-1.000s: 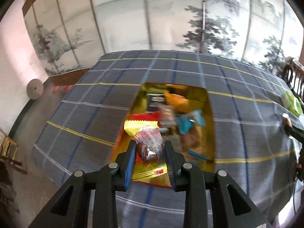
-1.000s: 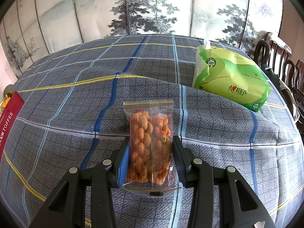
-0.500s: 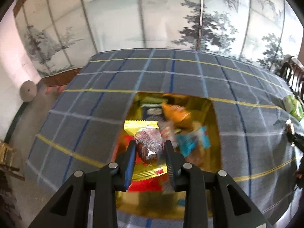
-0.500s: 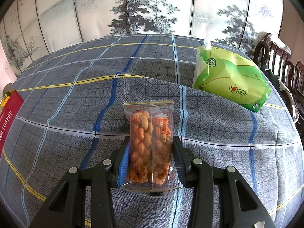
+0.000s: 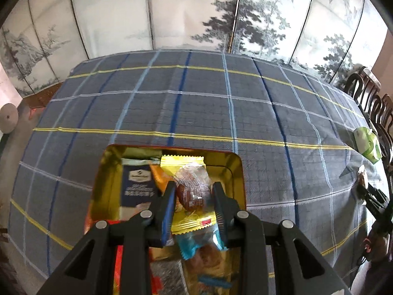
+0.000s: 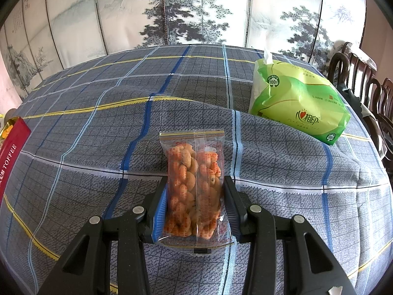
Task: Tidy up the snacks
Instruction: 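Carry the yellow-wrapped snack into the gold tin and open the left tool, then carry the orange snack bag over the gold tin and open the right tool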
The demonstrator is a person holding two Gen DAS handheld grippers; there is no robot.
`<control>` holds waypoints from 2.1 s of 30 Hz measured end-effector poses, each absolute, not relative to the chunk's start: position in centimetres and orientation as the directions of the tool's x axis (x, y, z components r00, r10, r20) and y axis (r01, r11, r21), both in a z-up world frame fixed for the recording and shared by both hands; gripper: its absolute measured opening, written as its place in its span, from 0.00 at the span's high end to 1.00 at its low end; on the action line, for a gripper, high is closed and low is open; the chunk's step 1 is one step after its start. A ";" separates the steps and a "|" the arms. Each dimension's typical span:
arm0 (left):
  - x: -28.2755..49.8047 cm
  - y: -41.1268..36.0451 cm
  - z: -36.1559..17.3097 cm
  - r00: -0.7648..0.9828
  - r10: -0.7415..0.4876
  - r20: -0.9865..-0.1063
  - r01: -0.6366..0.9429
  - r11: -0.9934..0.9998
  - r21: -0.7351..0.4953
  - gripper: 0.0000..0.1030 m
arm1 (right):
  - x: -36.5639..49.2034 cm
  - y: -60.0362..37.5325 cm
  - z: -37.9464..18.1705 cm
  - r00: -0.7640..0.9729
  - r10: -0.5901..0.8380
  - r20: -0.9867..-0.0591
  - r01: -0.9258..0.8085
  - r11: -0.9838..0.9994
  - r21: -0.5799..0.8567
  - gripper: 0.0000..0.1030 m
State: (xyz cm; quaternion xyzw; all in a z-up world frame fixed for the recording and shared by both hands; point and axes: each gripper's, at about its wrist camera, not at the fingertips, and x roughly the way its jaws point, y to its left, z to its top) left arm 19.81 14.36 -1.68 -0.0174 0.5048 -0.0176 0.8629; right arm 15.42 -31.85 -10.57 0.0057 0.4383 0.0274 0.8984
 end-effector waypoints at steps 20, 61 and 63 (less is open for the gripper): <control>21.7 13.0 -3.9 0.448 -0.075 -0.891 0.039 0.997 -0.064 0.70 | 15.4 -31.9 -10.5 0.614 0.054 -0.787 -0.044 0.998 0.033 0.60; 18.1 11.2 -3.4 0.527 0.099 -0.844 0.005 0.993 0.120 0.63 | 15.3 -31.6 -10.5 0.615 0.045 -0.787 -0.044 0.999 0.023 0.60; 16.7 10.9 -2.6 0.559 0.127 -0.819 -0.016 0.990 0.143 0.61 | 15.3 -31.6 -10.5 0.616 0.042 -0.787 -0.042 0.999 0.020 0.61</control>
